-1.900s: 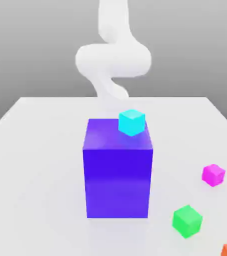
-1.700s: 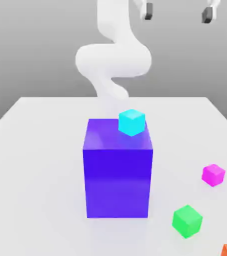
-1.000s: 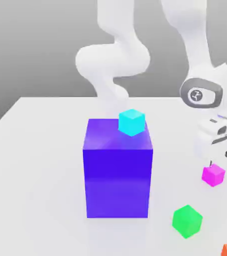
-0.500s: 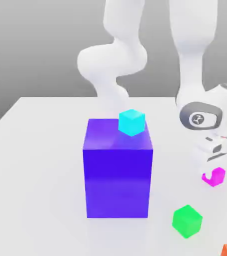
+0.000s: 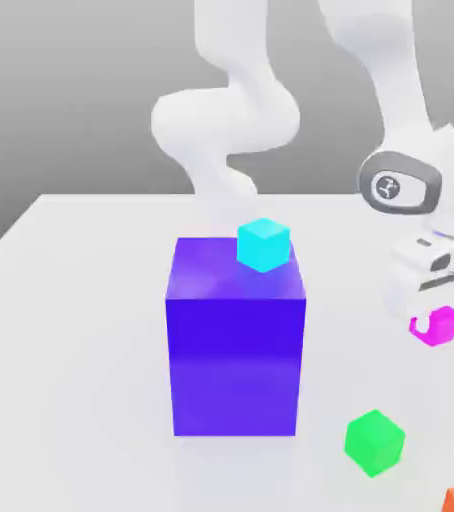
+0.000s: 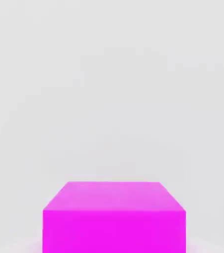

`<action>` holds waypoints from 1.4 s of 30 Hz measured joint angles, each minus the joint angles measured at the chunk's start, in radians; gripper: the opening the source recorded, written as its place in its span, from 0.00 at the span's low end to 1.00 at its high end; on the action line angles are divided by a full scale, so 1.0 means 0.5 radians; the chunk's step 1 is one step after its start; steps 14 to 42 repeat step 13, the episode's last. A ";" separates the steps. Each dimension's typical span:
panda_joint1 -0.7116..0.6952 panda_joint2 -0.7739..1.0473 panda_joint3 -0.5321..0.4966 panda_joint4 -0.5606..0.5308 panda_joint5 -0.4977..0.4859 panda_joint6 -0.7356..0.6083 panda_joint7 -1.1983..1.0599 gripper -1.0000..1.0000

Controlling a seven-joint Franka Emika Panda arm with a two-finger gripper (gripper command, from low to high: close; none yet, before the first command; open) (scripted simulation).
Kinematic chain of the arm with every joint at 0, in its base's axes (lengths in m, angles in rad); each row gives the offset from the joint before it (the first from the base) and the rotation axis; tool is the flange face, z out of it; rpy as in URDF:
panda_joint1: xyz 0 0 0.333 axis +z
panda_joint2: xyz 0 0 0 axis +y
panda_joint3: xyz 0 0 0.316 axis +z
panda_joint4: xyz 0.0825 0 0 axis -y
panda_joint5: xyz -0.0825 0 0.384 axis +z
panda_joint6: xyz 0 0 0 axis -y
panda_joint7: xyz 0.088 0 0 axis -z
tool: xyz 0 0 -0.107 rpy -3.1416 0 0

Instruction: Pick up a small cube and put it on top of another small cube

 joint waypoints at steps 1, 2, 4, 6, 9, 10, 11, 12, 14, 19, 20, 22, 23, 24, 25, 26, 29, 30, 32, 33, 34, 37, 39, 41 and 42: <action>-0.082 -0.009 -0.048 0.045 0.036 -0.050 -0.052 0.00; -0.170 -0.017 -0.092 0.090 0.072 -0.100 -0.105 0.00; -0.332 -0.027 -0.167 0.178 0.136 -0.188 -0.201 0.00; -0.347 0.064 -0.209 0.216 0.071 -0.138 -0.171 0.00; -0.265 0.266 -0.330 0.240 -0.100 0.026 -0.053 0.00; -0.243 0.319 -0.362 0.245 -0.149 0.070 -0.018 1.00; -0.243 0.319 -0.362 0.245 -0.149 0.070 -0.018 1.00; -0.243 0.319 -0.362 0.245 -0.149 0.070 -0.018 1.00; -0.243 0.319 -0.362 0.245 -0.149 0.070 -0.018 1.00; -0.243 0.319 -0.362 0.245 -0.149 0.070 -0.018 1.00; -0.243 0.319 -0.362 0.245 -0.149 0.070 -0.018 1.00; -0.243 0.319 -0.362 0.245 -0.149 0.070 -0.018 1.00; -0.243 0.319 -0.362 0.245 -0.149 0.070 -0.018 1.00; -0.243 0.319 -0.362 0.245 -0.149 0.070 -0.018 1.00; -0.243 0.319 -0.362 0.245 -0.149 0.070 -0.018 1.00; -0.243 0.319 -0.362 0.245 -0.149 0.070 -0.018 1.00; -0.243 0.319 -0.362 0.245 -0.149 0.070 -0.018 1.00; -0.243 0.319 -0.362 0.245 -0.149 0.070 -0.018 1.00; -0.243 0.319 -0.362 0.245 -0.149 0.070 -0.018 1.00; -0.243 0.319 -0.362 0.245 -0.149 0.070 -0.018 1.00; -0.243 0.319 -0.362 0.245 -0.149 0.070 -0.018 1.00; -0.243 0.319 -0.362 0.245 -0.149 0.070 -0.018 1.00; -0.243 0.319 -0.362 0.245 -0.149 0.070 -0.018 1.00; -0.243 0.319 -0.362 0.245 -0.149 0.070 -0.018 1.00; -0.243 0.319 -0.362 0.245 -0.149 0.070 -0.018 1.00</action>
